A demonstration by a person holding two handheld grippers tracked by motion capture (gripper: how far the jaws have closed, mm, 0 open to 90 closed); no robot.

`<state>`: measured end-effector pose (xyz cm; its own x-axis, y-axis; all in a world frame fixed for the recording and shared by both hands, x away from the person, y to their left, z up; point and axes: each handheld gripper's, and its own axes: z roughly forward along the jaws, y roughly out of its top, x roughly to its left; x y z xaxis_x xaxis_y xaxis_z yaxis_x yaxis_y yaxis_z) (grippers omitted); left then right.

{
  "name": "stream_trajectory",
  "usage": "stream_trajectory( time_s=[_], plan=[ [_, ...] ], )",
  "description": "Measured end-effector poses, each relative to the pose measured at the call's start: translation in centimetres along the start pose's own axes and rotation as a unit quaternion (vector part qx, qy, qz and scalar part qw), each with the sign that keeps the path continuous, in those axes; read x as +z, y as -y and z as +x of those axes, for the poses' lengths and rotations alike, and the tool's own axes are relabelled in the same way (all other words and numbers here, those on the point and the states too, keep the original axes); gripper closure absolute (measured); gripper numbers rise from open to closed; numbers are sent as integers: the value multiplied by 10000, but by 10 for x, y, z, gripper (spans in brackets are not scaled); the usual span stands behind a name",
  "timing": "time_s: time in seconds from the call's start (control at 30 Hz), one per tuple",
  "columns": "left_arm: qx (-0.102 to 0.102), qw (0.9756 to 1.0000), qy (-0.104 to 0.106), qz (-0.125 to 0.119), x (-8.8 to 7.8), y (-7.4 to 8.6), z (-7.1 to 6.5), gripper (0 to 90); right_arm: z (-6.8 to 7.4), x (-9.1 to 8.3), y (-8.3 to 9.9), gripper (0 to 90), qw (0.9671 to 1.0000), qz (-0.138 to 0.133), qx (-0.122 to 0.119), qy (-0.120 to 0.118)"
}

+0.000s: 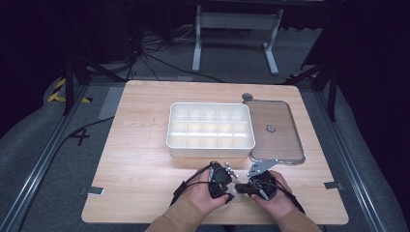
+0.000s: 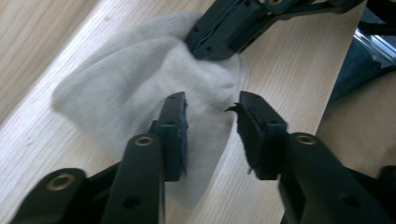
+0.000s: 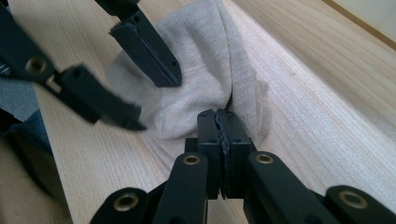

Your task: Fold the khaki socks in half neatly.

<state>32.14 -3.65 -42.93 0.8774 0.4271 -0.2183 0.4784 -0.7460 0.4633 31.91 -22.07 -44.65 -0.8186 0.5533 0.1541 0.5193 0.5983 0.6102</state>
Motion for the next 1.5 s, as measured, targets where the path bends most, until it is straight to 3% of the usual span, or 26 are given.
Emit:
stream_trajectory(
  time_s=[0.1, 0.23, 0.37, 0.53, 0.57, 0.67, 0.73, 0.93, 1.2, 1.3, 1.37, 1.43, 1.5],
  plan=[
    [136, 9998, -114, 10, 2, -2, -3, 556, 1, -4, 0, 885, 10000, -50, -36, -39],
    [120, 9998, -149, 10, 2, -3, -3, 561, 0, -13, 1, 892, 10000, -88, 14, -30],
    [138, 9997, -182, 1, 6, -4, -5, 554, -2, -6, 5, 897, 9999, 97, 73, -39],
    [307, 9988, -369, 45, 10, -7, -8, 559, -3, -5, 6, 899, 9999, 79, 134, -56],
    [370, 9979, -514, 115, 10, -7, -10, 633, -5, -4, 7, 899, 9996, 15, 235, -155],
    [356, 9977, -561, 105, 9, -7, -9, 738, -7, -4, 8, 899, 9993, -14, 289, -220],
    [287, 9983, -496, 85, 7, -7, -8, 869, -8, -4, 9, 899, 9991, -25, 327, -257],
    [297, 9983, -368, -334, -3, -8, -10, 880, -8, -4, 9, 899, 9991, -26, 322, -259],
    [380, 9988, -271, -149, 14, -9, -10, 869, -8, -10, 7, 894, 9996, 32, 207, -183],
    [290, 9993, -183, -136, 15, -9, -8, 822, -11, -26, 5, 895, 9998, -118, 181, -34],
    [301, 9993, -148, -161, 16, -9, -9, 784, -10, -34, 2, 896, 9990, -382, 203, -60],
    [347, 9991, -141, -207, 17, -9, -10, 761, -6, -35, -1, 896, 9981, -587, 129, -119],
    [368, 9991, -122, -185, 16, -9, -11, 736, 0, -30, -4, 897, 9980, -617, 69, -153]
  ],
)
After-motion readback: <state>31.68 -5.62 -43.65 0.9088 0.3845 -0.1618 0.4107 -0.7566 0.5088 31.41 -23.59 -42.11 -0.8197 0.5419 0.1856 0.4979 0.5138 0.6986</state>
